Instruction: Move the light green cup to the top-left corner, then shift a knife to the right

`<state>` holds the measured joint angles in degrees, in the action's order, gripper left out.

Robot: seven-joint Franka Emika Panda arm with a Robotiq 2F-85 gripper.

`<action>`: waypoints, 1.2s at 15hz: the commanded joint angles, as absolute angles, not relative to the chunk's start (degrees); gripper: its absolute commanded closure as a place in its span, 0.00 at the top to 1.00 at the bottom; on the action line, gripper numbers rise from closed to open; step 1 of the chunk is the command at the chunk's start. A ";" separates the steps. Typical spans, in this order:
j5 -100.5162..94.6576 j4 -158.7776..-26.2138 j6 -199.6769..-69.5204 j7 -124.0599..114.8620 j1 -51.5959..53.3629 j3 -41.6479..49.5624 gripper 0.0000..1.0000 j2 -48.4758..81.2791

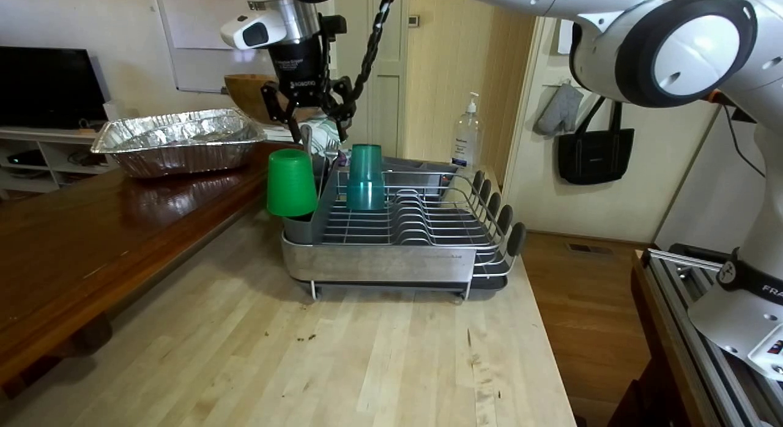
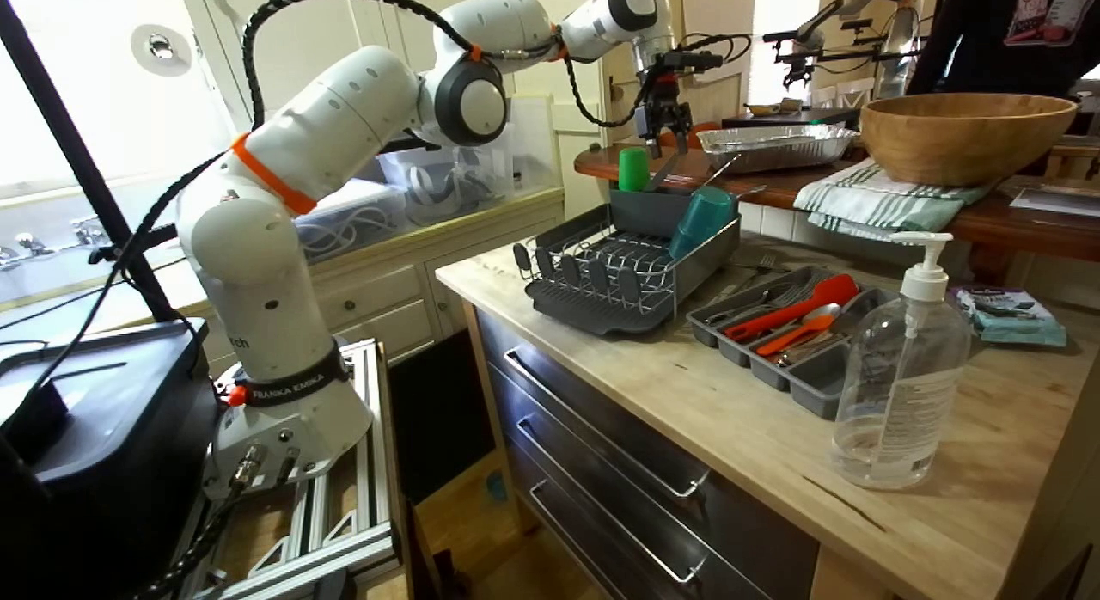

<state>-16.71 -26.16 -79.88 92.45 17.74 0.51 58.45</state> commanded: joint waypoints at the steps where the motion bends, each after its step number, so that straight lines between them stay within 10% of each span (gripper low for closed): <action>1: -15.69 -25.55 -80.50 93.51 16.89 0.46 0.57 59.76; 8: -16.22 -25.72 -80.02 92.74 16.90 0.99 0.04 59.32; 18: -22.55 -27.21 -77.86 91.77 19.27 6.32 0.00 53.52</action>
